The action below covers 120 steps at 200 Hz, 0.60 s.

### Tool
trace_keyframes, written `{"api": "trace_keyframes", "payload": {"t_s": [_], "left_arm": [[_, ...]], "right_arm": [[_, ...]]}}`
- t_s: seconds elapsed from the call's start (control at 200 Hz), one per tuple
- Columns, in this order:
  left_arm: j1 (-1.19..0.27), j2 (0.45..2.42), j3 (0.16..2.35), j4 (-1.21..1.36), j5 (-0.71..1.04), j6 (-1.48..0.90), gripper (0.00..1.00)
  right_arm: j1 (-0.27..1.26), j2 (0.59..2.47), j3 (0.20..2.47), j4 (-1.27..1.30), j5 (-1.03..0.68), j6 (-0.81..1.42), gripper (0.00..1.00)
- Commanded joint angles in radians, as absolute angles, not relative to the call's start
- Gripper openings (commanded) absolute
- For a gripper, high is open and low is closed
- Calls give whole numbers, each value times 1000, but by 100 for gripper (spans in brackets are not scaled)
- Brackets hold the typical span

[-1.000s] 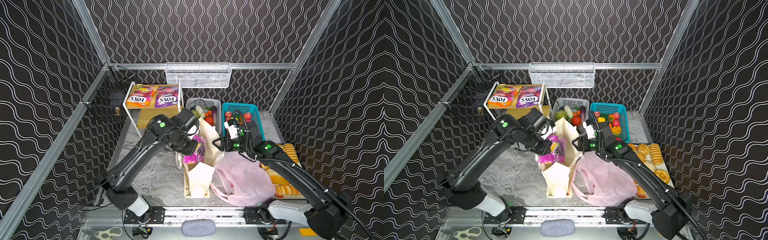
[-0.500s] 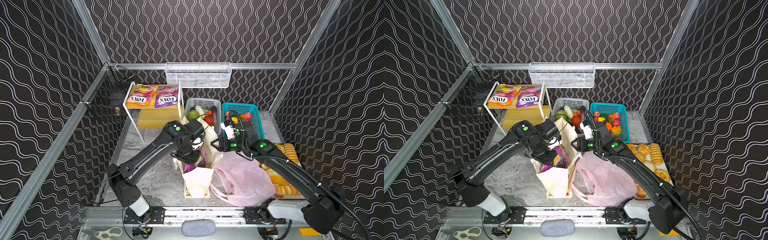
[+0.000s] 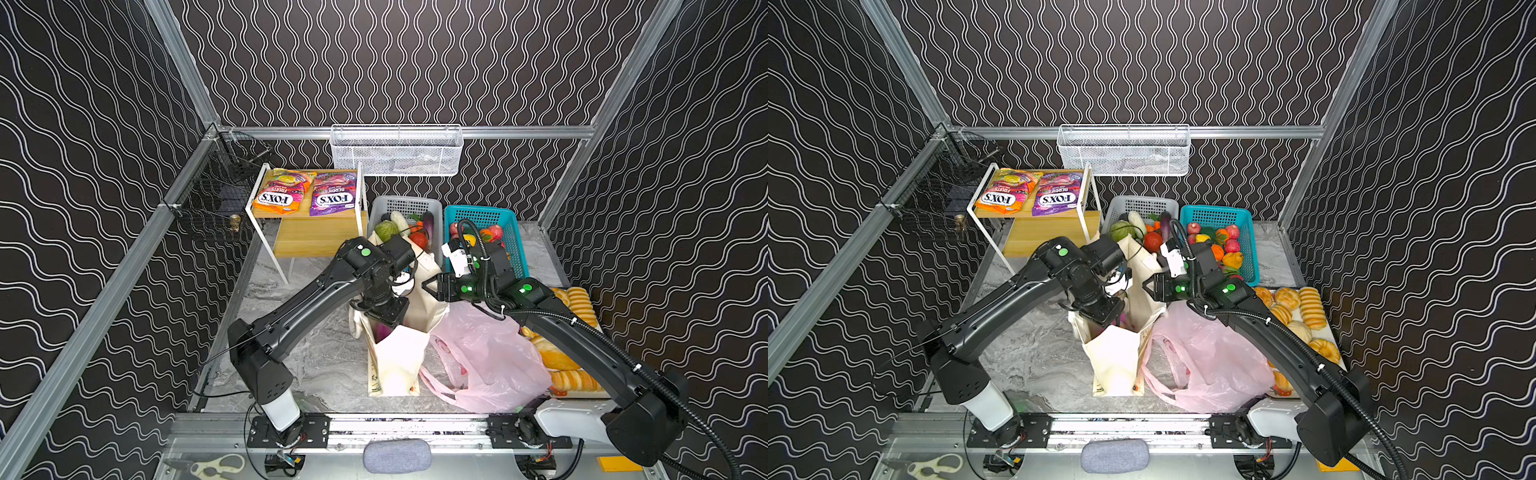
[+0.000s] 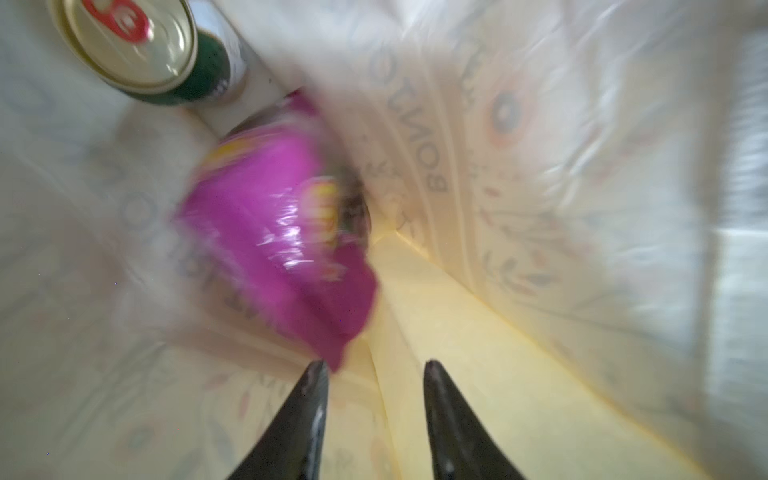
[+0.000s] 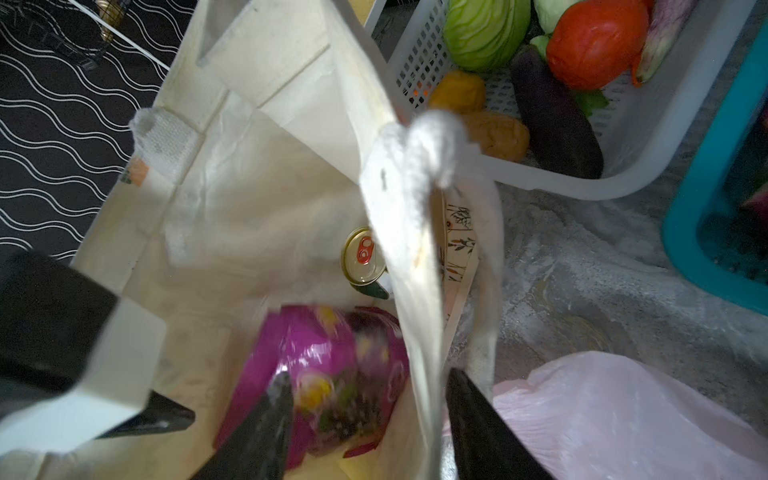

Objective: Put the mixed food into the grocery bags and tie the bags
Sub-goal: 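Carry the purple bag with left gripper and lower it into the tote bag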

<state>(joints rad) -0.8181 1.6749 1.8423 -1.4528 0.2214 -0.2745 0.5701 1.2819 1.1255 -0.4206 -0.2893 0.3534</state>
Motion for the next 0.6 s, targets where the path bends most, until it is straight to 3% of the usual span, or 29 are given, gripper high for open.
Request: {"api": "trace_keyframes", "payload": {"t_s": [0.0, 0.25, 0.385, 0.491, 0.596], "left_arm": [[-818, 1648, 1888, -1436, 194, -256, 51], [-810, 1528, 1949, -1348, 17, -271, 56], [-749, 1431, 1944, -1236, -77, -282, 55], [-609, 1359, 1931, -1114, 46, -277, 50], [-441, 1330, 1931, -1031, 112, -270, 52]], "right_arm": [[571, 1278, 1127, -413, -271, 348, 61], [572, 1263, 1135, -400, -264, 350, 63], [571, 1235, 1139, -382, -250, 348, 69], [571, 1184, 1118, -336, -220, 347, 72], [572, 1121, 1079, -259, -215, 358, 74]]}}
